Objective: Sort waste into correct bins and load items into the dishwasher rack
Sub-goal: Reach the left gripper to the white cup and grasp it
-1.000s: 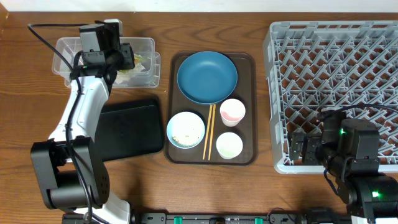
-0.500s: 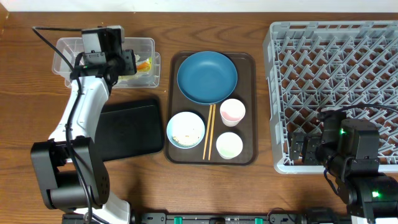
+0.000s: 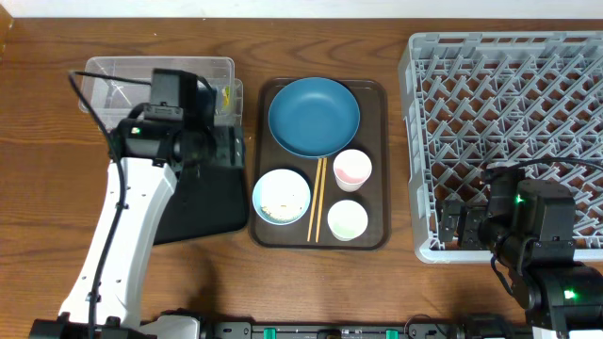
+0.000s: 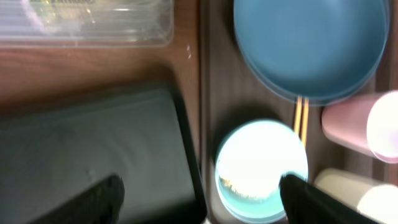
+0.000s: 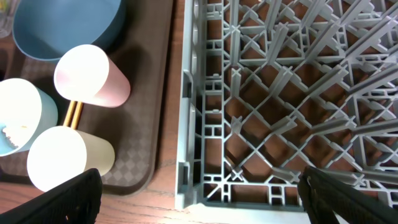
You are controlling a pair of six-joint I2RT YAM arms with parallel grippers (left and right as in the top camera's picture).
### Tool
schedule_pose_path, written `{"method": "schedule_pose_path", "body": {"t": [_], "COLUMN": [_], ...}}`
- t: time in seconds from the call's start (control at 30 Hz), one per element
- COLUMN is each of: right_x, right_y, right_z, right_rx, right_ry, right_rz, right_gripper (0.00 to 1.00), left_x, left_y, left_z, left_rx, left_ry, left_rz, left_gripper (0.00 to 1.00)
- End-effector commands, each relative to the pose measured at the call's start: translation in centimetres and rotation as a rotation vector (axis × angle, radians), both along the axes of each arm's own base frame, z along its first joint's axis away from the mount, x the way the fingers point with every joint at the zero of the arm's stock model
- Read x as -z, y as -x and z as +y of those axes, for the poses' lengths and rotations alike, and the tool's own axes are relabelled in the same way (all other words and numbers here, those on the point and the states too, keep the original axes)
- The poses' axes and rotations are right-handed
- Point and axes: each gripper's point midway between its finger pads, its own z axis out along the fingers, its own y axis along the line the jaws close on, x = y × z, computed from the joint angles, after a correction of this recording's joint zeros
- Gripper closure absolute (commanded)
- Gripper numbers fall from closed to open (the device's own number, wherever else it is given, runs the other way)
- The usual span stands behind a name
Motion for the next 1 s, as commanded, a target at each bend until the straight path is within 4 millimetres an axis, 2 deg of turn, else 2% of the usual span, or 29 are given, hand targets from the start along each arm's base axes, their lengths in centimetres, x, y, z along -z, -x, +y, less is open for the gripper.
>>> {"method": "schedule_pose_path", "body": {"t": [0.0, 0.13, 0.27, 0.5, 0.6, 0.77, 0.97], "right_x": [-0.8, -0.8, -0.7, -0.5, -0.4, -0.2, 0.0], "right_y": [-0.2, -0.2, -0.1, 0.1, 0.3, 0.5, 0.7], "right_z": [-0.3, -0.3, -0.3, -0.3, -0.3, -0.3, -0.4], "right_rx": [0.016, 0.016, 0.016, 0.016, 0.016, 0.016, 0.016], "right_ry": [0.003, 0.003, 0.003, 0.004, 0.004, 0.005, 0.005], "right_rz": [-0.020, -0.019, -0.013, -0.002, 0.007, 0.017, 0.029], "right_gripper": [0.01, 0.01, 0.01, 0.01, 0.01, 0.01, 0.01], "left_x": [0.7, 1.1, 1.2, 2.4, 3.7, 7.1, 10.8], "left_y": [2.4, 4.9, 6.4, 7.3, 7.7, 8.4, 9.5], "left_z": [-2.0, -3.8, -7.7, -13.6, -15.6, -17.4, -18.1], "left_rx": [-0.004, 0.035, 0.159, 0.360, 0.372, 0.409, 0.416], "left_ry": [0.093, 0.094, 0.067, -0.032, -0.030, -0.071, -0.130], "left_rz": [0.118, 0.212, 0.210, 0.125, 0.148, 0.227, 0.331], "left_gripper": [0.16, 0.16, 0.16, 0.15, 0.15, 0.15, 0.22]}}
